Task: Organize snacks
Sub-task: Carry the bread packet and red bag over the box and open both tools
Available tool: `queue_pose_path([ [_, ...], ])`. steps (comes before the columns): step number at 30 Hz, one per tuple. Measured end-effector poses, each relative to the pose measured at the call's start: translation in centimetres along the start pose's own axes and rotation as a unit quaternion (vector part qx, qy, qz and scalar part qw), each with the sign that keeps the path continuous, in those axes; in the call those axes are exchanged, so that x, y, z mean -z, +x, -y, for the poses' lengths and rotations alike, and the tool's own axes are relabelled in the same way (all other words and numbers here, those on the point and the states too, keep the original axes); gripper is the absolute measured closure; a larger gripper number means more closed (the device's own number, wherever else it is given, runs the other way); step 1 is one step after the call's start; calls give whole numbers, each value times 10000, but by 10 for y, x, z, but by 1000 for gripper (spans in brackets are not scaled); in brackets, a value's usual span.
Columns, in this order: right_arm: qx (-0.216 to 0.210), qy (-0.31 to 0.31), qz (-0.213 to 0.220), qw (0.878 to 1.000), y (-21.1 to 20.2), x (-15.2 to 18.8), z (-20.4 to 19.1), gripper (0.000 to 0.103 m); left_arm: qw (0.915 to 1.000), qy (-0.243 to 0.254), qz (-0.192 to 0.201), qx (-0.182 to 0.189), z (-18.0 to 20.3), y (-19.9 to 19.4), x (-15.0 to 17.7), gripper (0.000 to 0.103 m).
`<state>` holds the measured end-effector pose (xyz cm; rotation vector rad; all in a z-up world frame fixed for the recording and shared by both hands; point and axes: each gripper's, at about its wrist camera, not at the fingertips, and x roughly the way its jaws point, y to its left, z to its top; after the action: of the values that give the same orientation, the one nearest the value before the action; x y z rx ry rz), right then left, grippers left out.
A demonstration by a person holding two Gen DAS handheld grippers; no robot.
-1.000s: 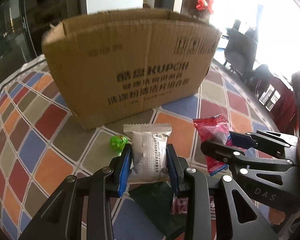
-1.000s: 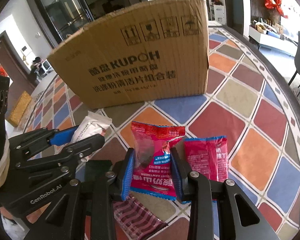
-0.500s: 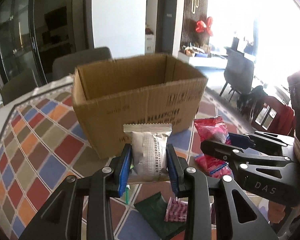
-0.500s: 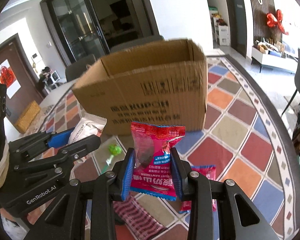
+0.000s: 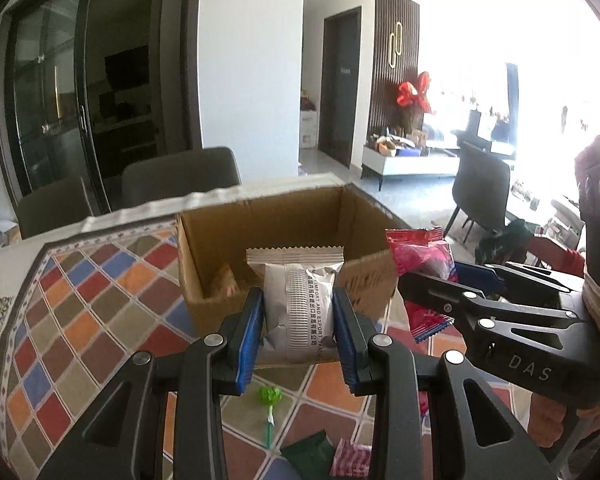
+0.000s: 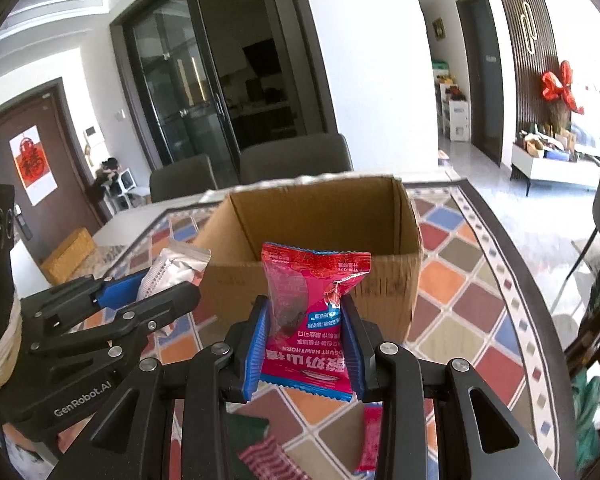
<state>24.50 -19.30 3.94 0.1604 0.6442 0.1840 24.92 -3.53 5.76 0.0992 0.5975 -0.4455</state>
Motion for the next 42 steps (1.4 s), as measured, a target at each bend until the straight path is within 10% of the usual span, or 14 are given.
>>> queue_pose_path([
  [18,150,-321,285,9990,16,-56,-2,68,9994,-131,131,-298,-24,22,-43,69],
  [38,259,-341,-297,9986,77,-81,7,68,9958,-518,-639,-393,-53,96,-58,68],
  [42,373,-298,-420,9980,87,-81,11,59,9950,-525,-654,-535,-52,96,-56,48],
])
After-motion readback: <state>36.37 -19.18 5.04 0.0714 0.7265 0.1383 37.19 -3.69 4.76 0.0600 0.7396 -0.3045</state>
